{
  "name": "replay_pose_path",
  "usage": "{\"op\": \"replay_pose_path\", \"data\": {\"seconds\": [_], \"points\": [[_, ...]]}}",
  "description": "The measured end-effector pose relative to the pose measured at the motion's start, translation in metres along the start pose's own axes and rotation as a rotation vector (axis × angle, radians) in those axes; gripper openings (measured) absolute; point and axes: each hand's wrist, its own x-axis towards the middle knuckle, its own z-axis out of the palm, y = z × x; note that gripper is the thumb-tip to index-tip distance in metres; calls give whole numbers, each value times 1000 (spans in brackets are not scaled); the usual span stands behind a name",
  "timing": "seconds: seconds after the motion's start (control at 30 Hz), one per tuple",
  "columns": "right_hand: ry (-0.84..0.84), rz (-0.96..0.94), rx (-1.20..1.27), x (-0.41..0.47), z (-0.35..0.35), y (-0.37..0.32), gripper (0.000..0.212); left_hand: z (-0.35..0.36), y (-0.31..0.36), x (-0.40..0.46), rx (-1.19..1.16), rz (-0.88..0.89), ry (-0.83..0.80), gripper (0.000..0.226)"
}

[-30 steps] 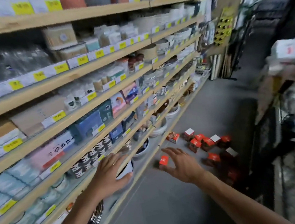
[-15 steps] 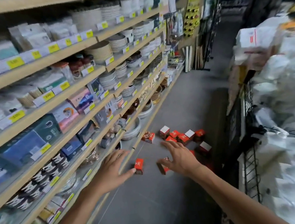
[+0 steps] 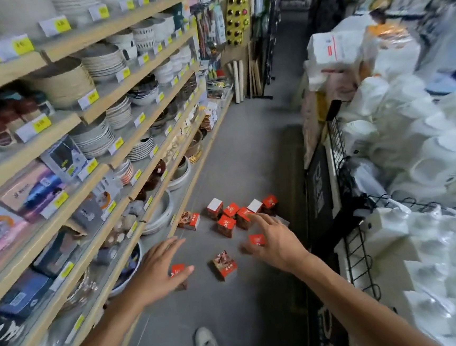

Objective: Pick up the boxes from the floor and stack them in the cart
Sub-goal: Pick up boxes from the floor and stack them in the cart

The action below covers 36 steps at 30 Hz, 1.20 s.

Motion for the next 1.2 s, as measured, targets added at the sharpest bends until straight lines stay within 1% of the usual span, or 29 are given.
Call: {"op": "replay_pose_path", "data": {"seconds": [0.13, 0.27, 0.37, 0.53, 0.73, 0.87, 1.03, 1.1, 1.2], "points": [[30, 49, -32, 43, -16, 14, 78, -14, -5, 65, -9, 44, -36, 94], [45, 106, -95, 83, -26, 17, 77, -30, -29, 122, -40, 68, -65, 91], [45, 135, -93, 103, -26, 19, 76, -36, -48, 155, -34, 92, -69, 90], [-7, 174, -93, 123, -16, 25, 74, -33, -66, 180, -45, 92, -147, 94], [-49, 193, -104, 161, -12, 40, 75, -35, -70, 211, -54, 75, -145, 81], [-114, 163, -129, 192, -9, 52, 75, -35, -70, 230, -50, 77, -158, 88], [-201, 127, -116, 251, -7, 78, 81, -35, -68, 260, -107, -22, -110, 94], [-248, 108, -102, 276, -4, 85, 83, -30, -72, 270, -116, -71, -110, 91], [-309, 67, -92, 314, 7, 98, 80, -21, -84, 290, -97, -128, -87, 87]]}}
